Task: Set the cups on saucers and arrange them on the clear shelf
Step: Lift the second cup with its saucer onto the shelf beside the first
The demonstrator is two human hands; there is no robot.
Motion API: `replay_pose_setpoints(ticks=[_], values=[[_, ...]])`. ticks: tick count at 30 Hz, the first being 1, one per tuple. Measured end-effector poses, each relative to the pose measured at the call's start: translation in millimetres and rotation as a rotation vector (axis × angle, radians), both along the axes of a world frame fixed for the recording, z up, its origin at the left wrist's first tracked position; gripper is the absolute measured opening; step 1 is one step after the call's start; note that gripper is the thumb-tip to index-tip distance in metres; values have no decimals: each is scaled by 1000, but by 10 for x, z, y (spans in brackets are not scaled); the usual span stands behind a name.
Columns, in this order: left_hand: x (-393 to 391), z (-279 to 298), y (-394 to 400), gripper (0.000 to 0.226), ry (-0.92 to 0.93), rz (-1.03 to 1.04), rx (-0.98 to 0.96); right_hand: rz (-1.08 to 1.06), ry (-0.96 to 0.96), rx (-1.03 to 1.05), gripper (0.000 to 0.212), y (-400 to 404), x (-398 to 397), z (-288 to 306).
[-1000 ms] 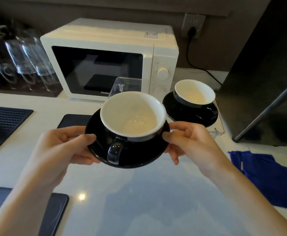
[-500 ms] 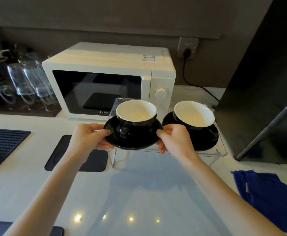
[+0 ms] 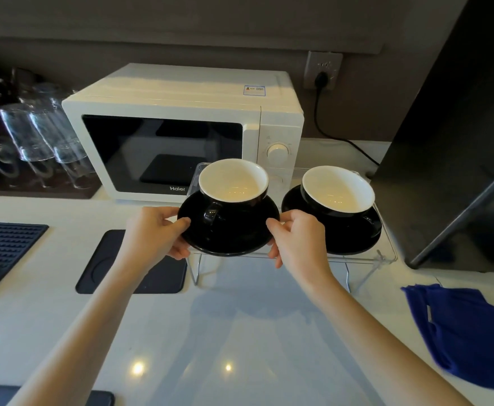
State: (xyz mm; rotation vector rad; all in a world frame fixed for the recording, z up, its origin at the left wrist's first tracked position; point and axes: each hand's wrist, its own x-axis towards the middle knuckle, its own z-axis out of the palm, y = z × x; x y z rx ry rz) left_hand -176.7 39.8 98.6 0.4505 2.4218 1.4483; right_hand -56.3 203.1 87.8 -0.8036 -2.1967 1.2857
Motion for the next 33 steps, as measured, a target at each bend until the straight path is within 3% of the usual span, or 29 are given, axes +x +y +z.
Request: replay_pose_setpoints(ticks=[9, 15, 26, 28, 33], values=[[-2, 10, 77, 30, 106, -28, -139, -50, 60, 81, 13, -2, 10, -29], [29, 6, 109, 35, 177, -29, -187, 106, -76, 77, 6, 83, 127, 46], [64, -70, 148, 32, 598, 44, -407, 117, 33, 335, 6, 254, 653, 205], [183, -113, 118, 32, 687, 109, -367, 60, 54, 382, 7, 326, 794, 163], [630, -256, 72, 19, 773, 113, -38, -71, 24, 539, 10, 490, 1082, -70]])
